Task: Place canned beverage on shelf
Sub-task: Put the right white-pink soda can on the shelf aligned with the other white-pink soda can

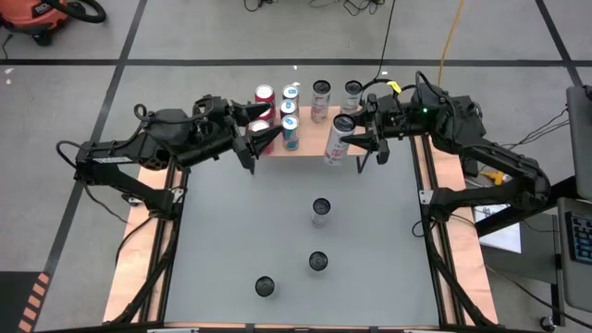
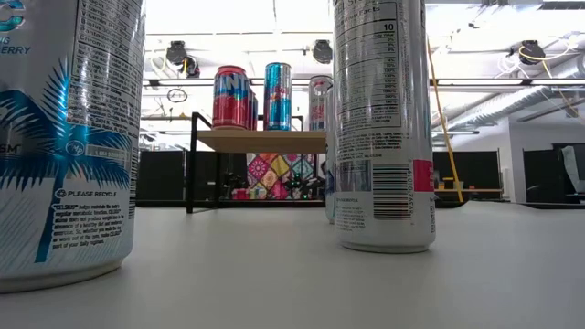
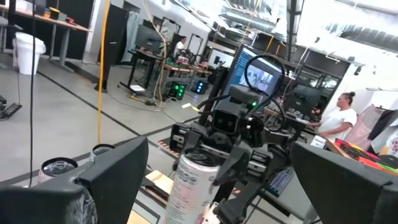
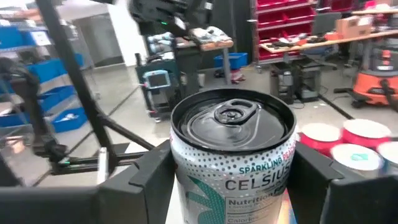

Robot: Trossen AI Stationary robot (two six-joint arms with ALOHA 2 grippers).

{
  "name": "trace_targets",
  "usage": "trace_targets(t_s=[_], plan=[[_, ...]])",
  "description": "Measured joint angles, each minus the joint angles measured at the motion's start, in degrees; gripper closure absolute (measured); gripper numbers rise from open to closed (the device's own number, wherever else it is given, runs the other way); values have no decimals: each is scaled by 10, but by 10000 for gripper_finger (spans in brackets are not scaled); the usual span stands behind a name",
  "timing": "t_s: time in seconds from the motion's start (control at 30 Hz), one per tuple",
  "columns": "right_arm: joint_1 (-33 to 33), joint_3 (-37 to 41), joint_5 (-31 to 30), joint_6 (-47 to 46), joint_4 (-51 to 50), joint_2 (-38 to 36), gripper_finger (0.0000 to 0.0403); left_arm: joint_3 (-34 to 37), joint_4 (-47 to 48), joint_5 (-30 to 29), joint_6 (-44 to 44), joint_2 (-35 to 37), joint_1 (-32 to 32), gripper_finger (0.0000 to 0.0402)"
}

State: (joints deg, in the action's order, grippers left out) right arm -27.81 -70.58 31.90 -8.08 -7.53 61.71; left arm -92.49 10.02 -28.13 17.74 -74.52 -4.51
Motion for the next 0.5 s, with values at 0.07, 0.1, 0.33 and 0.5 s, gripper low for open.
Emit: trace_targets(t_s=[0.07, 0.1, 0.33, 0.5], plan=[[-11, 7, 2, 9, 2, 0, 190, 0, 0, -3, 0, 0, 0, 6], [-16, 11, 9, 13, 4, 0, 190, 0, 0, -3, 0, 0, 0, 6], [-52, 77, 34, 11, 92, 0, 190, 0, 18, -3, 0, 0, 0, 6], [-82, 114, 40, 18, 141, 9, 190, 0, 27, -3, 0, 0, 0, 6]])
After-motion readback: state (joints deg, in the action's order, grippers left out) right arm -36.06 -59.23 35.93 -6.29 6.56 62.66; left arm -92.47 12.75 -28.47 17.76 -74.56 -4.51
